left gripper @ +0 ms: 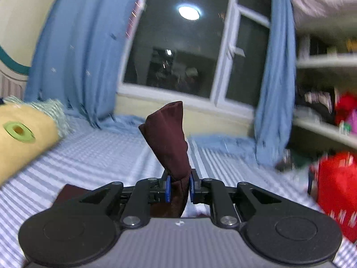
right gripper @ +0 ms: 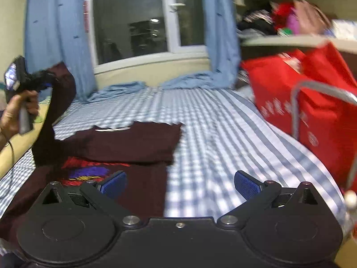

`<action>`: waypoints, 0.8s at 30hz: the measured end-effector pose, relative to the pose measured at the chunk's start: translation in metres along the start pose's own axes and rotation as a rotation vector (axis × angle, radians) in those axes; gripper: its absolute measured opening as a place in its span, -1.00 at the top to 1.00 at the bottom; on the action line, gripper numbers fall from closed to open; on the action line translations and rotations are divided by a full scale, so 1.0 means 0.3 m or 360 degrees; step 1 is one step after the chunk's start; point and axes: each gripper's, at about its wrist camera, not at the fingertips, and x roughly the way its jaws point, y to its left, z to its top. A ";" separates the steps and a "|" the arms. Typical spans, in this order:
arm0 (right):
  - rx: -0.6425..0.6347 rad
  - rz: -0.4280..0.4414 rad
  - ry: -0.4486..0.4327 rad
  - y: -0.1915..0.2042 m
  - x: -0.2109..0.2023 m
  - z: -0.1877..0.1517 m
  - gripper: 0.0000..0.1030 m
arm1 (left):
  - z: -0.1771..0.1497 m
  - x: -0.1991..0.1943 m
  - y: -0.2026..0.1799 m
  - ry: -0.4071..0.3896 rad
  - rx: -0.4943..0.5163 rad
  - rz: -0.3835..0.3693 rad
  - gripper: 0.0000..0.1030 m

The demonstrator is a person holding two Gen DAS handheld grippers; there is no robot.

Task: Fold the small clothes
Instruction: 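Fold the held sleeve across the shirt front with the left tool, release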

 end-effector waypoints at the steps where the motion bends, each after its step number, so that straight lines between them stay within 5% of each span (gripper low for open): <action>1: 0.0041 -0.0021 0.0018 -0.037 -0.010 -0.014 -0.99 | -0.055 0.045 -0.066 0.0053 0.0029 0.0006 0.68; 6: 0.0139 -0.0128 0.0038 -0.174 -0.091 -0.069 -0.99 | -0.328 0.213 -0.279 0.0317 0.0181 0.0048 0.68; 11: 0.0204 -0.0237 0.0037 -0.261 -0.152 -0.114 -0.99 | -0.514 0.274 -0.328 0.0543 0.0277 0.0052 0.52; 12: 0.0214 -0.0247 0.0040 -0.270 -0.155 -0.123 -0.99 | -0.530 0.289 -0.330 0.0603 0.0302 0.0039 0.15; 13: 0.0219 -0.0254 0.0050 -0.278 -0.151 -0.130 -0.99 | -0.548 0.309 -0.334 0.0693 0.0332 0.0009 -0.57; 14: 0.0222 -0.0255 0.0062 -0.282 -0.142 -0.132 -0.99 | -0.563 0.326 -0.339 0.0794 0.0371 -0.0044 -0.80; 18: 0.0245 -0.0205 0.0095 -0.267 -0.092 -0.118 -0.99 | -0.564 0.249 -0.340 0.0657 0.0566 -0.0180 -0.85; 24: 0.0119 -0.0114 0.0073 -0.176 -0.061 -0.082 -0.99 | -0.441 -0.013 -0.218 0.0430 0.0504 -0.0397 -0.94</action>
